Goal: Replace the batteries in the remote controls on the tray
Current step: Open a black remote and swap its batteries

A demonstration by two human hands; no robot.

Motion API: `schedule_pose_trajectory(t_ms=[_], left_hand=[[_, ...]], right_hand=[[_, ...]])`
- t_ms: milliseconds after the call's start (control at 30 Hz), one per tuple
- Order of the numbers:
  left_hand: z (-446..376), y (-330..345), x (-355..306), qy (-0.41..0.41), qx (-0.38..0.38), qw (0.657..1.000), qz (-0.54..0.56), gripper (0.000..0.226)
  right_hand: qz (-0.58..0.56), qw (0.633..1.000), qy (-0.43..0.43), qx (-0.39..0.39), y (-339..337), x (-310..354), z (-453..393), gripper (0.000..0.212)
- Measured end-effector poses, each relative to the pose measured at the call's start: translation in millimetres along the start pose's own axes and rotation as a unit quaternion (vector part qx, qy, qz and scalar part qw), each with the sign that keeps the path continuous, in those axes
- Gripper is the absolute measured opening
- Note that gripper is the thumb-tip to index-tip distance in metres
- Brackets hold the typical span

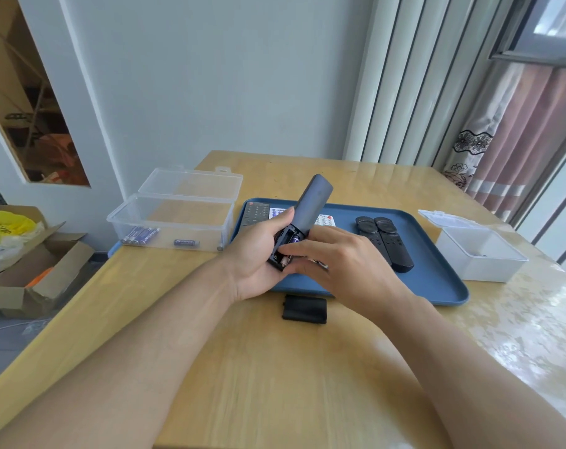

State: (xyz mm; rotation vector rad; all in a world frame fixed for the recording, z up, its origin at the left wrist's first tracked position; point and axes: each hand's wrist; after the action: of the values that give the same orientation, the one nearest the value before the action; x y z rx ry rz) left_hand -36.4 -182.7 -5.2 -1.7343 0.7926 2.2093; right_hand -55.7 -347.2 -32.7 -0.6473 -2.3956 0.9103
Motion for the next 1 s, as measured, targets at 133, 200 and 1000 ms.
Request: schedule_pose_trajectory(t_ms=[133, 200, 1000], left_hand=[[-4.4, -1.9, 3.6, 0.005, 0.001, 1.0, -0.004, 0.043], [-4.5, -2.3, 4.6, -0.009, 0.008, 1.0, -0.013, 0.042], [-6.8, -2.4, 1.2, 0.034, -0.091, 0.989, 0.11, 0.042]], right_hand=[[-0.022, 1.0, -0.014, -0.007, -2.0, -0.5, -2.1, 0.025], [-0.001, 0.999, -0.043, -0.022, -2.1, -0.2, -2.5, 0.019], [-0.506, 0.707, 0.49, -0.069, -74.3, -20.1, -15.7, 0.01]])
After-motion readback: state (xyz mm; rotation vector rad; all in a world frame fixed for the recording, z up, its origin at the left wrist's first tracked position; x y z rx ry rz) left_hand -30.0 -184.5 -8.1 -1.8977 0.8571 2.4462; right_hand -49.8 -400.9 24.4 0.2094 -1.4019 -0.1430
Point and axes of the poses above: each hand's wrist, its own z-axis away from the middle knuckle, its own y-axis out of the palm, x = y × z, and after that the axes turned 13 degrees about -z, right-handed
